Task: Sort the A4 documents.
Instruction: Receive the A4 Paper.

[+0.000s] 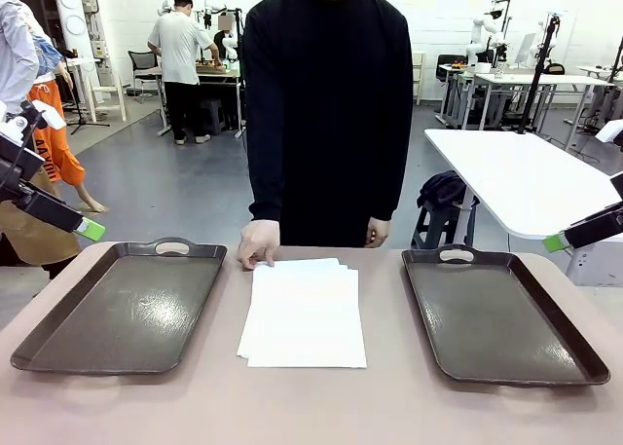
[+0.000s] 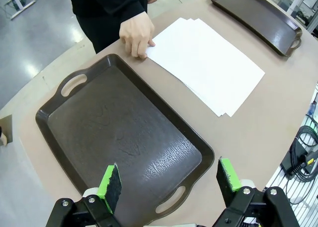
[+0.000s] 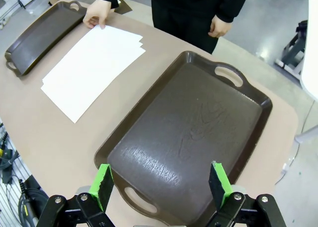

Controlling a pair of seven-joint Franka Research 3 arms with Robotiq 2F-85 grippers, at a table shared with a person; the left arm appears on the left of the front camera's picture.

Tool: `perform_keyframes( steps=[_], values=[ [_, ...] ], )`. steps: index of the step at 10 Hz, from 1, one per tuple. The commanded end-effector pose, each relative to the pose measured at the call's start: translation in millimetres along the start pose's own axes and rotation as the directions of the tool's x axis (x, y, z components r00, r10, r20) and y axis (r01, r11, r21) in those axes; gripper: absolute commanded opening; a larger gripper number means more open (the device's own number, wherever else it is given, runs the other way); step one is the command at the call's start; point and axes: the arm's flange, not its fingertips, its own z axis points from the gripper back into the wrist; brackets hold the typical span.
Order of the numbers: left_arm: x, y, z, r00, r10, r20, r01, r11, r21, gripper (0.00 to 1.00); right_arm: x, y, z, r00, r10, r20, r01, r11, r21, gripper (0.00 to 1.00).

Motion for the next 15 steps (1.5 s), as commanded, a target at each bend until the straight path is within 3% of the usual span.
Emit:
perform_keyframes(
  steps=[1,15],
  values=[
    [-0.4,0.7,-0.4,1.0,0.001,0.002,-0.001,1.0,-0.005,1.0,-0.5,-0.5,-1.4,1.0,-0.003,0.002,0.003,1.0,0.01,1.0],
    [-0.4,0.7,-0.4,1.0,0.001,0.002,-0.001,1.0,-0.005,1.0,-0.5,-0.5,-1.4,1.0,-0.003,0.002,0.003,1.0,0.01,1.0]
  ],
)
